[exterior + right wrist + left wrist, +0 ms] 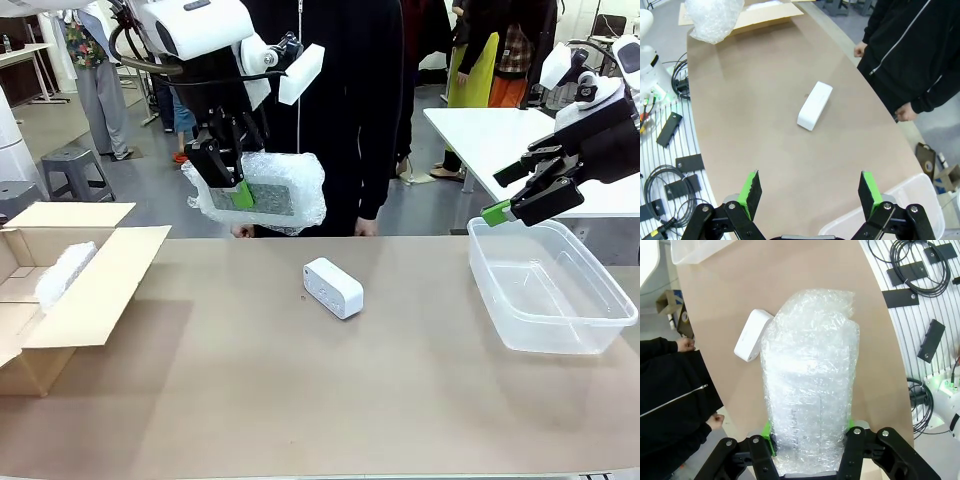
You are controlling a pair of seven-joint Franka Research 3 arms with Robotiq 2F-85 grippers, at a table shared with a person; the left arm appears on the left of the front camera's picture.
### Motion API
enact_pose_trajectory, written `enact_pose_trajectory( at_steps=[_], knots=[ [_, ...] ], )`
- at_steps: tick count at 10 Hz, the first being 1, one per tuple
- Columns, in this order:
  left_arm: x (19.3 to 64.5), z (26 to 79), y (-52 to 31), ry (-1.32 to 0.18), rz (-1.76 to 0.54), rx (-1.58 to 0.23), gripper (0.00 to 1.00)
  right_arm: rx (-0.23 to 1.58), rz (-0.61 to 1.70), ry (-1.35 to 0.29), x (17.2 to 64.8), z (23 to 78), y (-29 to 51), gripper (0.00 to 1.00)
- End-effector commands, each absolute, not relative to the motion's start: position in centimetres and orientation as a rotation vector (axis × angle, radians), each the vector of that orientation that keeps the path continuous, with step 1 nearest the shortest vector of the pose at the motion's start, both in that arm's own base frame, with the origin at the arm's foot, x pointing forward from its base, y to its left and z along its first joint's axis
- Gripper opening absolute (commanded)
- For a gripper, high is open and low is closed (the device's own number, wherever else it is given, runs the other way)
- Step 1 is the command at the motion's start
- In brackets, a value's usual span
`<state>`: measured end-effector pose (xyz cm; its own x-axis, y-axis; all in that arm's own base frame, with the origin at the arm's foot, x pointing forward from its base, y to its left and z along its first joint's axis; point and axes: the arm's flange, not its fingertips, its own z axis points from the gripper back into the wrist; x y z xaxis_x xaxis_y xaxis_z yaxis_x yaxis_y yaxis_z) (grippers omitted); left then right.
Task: Separate and place wrapped and unwrapped clocks.
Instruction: If the picked Digital clock is wrapped, place it in the Package Box ; if not, place it in the Organizing box.
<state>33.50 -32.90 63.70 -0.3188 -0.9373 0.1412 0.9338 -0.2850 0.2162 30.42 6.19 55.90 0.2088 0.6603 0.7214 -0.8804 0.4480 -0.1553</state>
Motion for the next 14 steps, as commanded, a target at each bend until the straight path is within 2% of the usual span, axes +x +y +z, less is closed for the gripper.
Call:
enact_pose_trajectory(
  at_steps=[1,7,8,9,12,14],
  knots=[
    [33.4,64.0,-32.8,-0.322,-1.868,0.027,0.0,0.34,1.101,-0.818,30.5,55.8,6.2,1.0],
    [33.4,64.0,-32.8,-0.322,-1.868,0.027,0.0,0.34,1.101,-0.818,30.5,55.8,6.2,1.0],
    [33.5,63.7,-32.9,-0.304,-1.871,0.015,0.53,0.34,1.101,-0.818,30.5,55.8,6.2,1.0],
    [34.5,64.3,-32.2,-0.261,-1.718,0.078,0.53,0.34,1.101,-0.818,30.5,55.8,6.2,1.0],
    [42.3,68.2,-23.9,-0.236,-1.075,0.056,0.53,0.34,1.101,-0.818,30.5,55.8,6.2,1.0],
    [46.9,67.5,-16.9,-0.157,-0.745,0.064,0.53,0.34,1.101,-0.818,30.5,55.8,6.2,1.0]
  ],
)
